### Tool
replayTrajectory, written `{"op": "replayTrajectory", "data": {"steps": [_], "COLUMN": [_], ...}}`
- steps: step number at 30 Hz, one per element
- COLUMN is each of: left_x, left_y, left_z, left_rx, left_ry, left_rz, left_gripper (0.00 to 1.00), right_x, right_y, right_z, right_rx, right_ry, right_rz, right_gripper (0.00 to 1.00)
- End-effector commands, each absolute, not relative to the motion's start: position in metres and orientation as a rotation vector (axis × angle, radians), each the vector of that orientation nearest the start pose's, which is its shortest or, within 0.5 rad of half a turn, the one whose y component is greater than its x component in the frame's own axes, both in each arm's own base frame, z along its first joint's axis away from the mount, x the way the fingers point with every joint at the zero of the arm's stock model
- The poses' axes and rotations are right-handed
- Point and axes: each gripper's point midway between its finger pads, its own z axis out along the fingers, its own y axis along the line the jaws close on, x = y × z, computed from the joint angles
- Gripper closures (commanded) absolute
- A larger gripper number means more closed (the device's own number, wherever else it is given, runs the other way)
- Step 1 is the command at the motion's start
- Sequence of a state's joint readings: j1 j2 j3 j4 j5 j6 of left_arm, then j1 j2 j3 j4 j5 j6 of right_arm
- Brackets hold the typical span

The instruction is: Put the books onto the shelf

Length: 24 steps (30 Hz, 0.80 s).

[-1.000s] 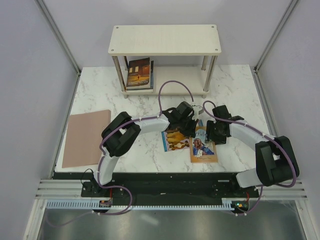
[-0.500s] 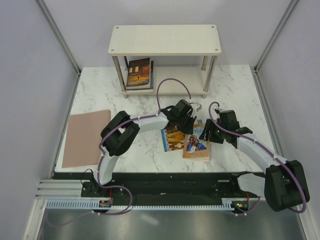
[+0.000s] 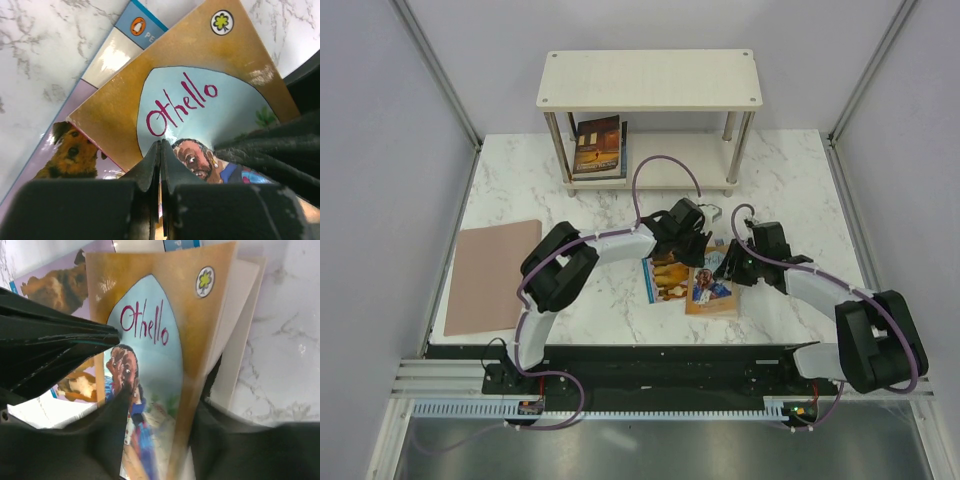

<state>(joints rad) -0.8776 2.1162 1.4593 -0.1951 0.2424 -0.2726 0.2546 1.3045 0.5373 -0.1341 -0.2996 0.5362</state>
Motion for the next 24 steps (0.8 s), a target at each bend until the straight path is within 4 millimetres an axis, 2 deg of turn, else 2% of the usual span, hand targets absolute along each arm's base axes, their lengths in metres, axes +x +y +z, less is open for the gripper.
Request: {"op": "replayTrajectory", "data": {"steps": [1,2,3,4,6,7,8,9,10,11,13,14,15,16,17,18,19,20,21,22,23,24], "left_x": [0.278,0.281,0.287,0.294,0.302,0.310,0.312,0.313,0.319,0.314,0.322,0.314,0.320,0.323,0.317,0.323,0.321,0.315,0.317,0.315,0.308,0.302], "left_y": [-0.390,-0.385,-0.376,-0.367,-0.352,-0.341,-0.335,-0.330,-0.323,-0.314,-0.310,-0.301,-0.297,-0.295,-0.287,-0.286,-0.285,-0.281,-0.284,-0.285,-0.283,-0.284], "left_z": [-0.003,0.000,0.002,0.008,0.032,0.039,0.058,0.066,0.074,0.088,0.107,0.098,0.116,0.121,0.111,0.125,0.126,0.119,0.132,0.136,0.130,0.133], "left_rx": [0.923,0.919,0.891,0.859,0.786,0.746,0.717,0.701,0.672,0.655,0.615,0.613,0.584,0.561,0.547,0.530,0.505,0.498,0.508,0.485,0.486,0.511], "left_ry": [2.511,2.508,2.509,2.505,2.472,2.462,2.409,2.387,2.362,2.318,2.231,2.236,2.168,2.134,2.148,2.083,2.071,2.073,1.990,1.967,1.963,1.928], "left_rz": [-0.552,-0.527,-0.471,-0.447,-0.434,-0.432,-0.462,-0.482,-0.498,-0.529,-0.603,-0.615,-0.656,-0.685,-0.709,-0.792,-0.851,-0.898,-0.987,-1.047,-1.090,-1.159], "left_gripper": [0.94,0.84,0.60,0.53,0.39,0.38,0.37,0.34,0.33,0.33,0.31,0.31,0.30,0.30,0.29,0.29,0.28,0.28,0.28,0.28,0.28,0.28], "right_x": [0.281,0.281,0.284,0.290,0.298,0.298,0.306,0.308,0.315,0.317,0.329,0.331,0.334,0.341,0.341,0.343,0.348,0.348,0.347,0.350,0.349,0.345], "right_y": [0.166,0.166,0.166,0.167,0.169,0.171,0.174,0.177,0.183,0.187,0.194,0.199,0.201,0.206,0.210,0.213,0.217,0.220,0.224,0.228,0.230,0.234], "right_z": [0.053,0.050,0.050,0.050,0.051,0.048,0.053,0.054,0.061,0.064,0.077,0.083,0.090,0.101,0.107,0.113,0.120,0.123,0.130,0.137,0.140,0.146], "right_rx": [0.150,0.152,0.147,0.125,0.107,0.092,0.077,0.070,0.041,0.038,0.010,0.001,-0.011,-0.037,-0.058,-0.060,-0.079,-0.092,-0.098,-0.118,-0.124,-0.127], "right_ry": [2.449,2.459,2.459,2.442,2.415,2.416,2.372,2.361,2.312,2.288,2.211,2.187,2.158,2.095,2.069,2.046,2.004,1.986,1.969,1.926,1.907,1.891], "right_rz": [0.840,0.833,0.829,0.825,0.823,0.837,0.854,0.869,0.916,0.943,0.987,1.023,1.047,1.074,1.108,1.136,1.158,1.184,1.228,1.255,1.283,1.334], "right_gripper": [0.72,0.87,0.95,1.00,1.00,1.00,1.00,1.00,1.00,1.00,1.00,1.00,1.00,1.00,1.00,1.00,1.00,1.00,1.00,1.00,1.00,1.00]}}
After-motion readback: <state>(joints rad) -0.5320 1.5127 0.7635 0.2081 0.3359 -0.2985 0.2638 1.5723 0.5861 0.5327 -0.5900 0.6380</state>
